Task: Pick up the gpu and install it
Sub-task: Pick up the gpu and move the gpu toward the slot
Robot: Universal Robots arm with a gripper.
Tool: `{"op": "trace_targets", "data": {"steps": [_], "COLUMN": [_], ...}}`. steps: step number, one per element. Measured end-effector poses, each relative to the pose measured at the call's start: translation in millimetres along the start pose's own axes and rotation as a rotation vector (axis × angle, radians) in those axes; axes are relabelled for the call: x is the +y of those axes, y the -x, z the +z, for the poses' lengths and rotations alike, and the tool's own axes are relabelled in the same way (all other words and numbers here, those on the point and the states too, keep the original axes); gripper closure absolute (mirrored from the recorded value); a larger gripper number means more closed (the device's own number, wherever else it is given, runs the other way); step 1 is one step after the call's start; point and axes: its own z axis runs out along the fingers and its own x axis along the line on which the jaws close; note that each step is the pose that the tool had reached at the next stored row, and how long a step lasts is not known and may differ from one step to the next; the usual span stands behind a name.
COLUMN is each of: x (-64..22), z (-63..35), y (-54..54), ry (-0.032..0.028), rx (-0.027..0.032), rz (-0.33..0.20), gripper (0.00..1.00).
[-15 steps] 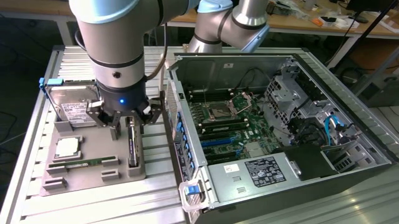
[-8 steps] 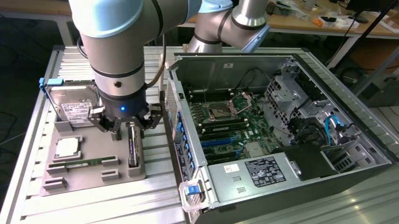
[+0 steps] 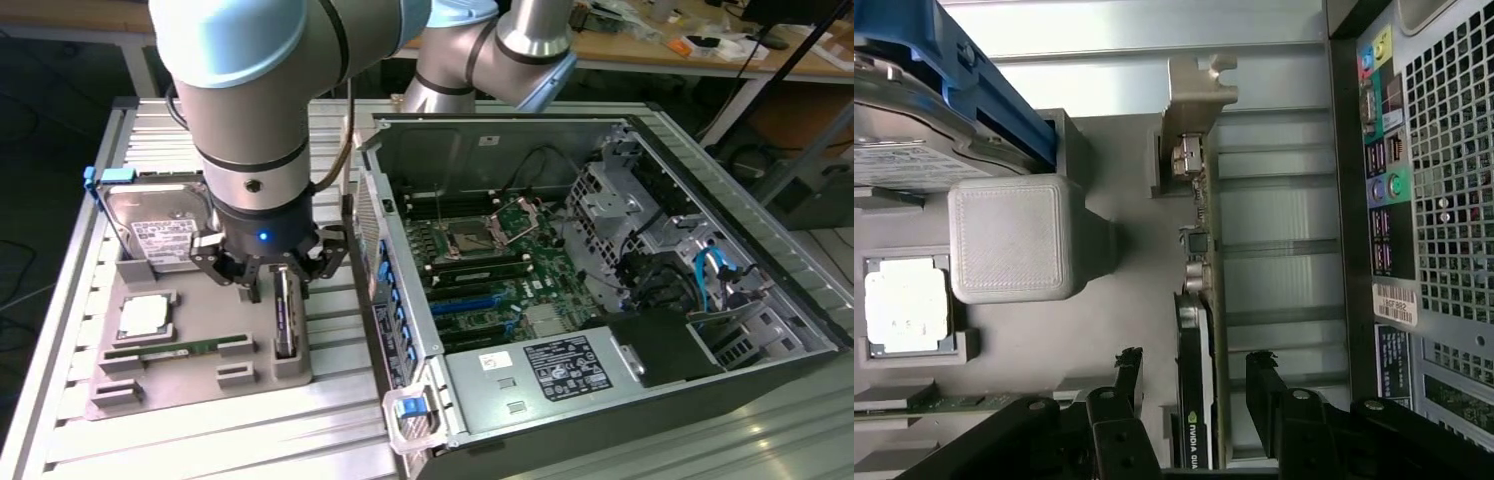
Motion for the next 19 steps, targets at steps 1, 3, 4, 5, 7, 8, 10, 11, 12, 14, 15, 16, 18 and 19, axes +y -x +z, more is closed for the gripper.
{"op": "trace_targets", "data": {"steps": [1,3,4,5,7,8,10,11,12,14,15,16,18,19], "x": [-0.1,-0.2,-0.1,-0.2,-0.2,-0.2,-0.2,-0.2,-0.2,-0.2,-0.2,-0.2,-0.2,-0.2], "z": [1.2,1.6,1.7,2.1,2.4,2.5,2.7,2.7,2.7,2.7,2.7,2.7,2.7,2.7], "y": [0.0,-0.1,0.0,0.0,0.0,-0.1,0.0,0.0,0.0,0.0,0.0,0.0,-0.1,0.0], "ry": [-0.0001,-0.0004,-0.0004,-0.0001,-0.0002,-0.0003,-0.0001,-0.0002,-0.0001,-0.0002,-0.0001,-0.0002,-0.0002,-0.0001], "rx": [0.0001,0.0003,0.0003,0.0001,0.0001,0.0002,0.0000,0.0001,0.0001,0.0001,0.0001,0.0001,0.0001,0.0000], "rz": [0.000,0.000,0.000,0.000,0.000,0.000,0.000,0.000,0.000,0.000,0.000,0.000,0.000,0.000], "gripper": [0.46,0.46,0.46,0.46,0.46,0.46,0.46,0.46,0.46,0.46,0.46,0.46,0.45,0.39]}}
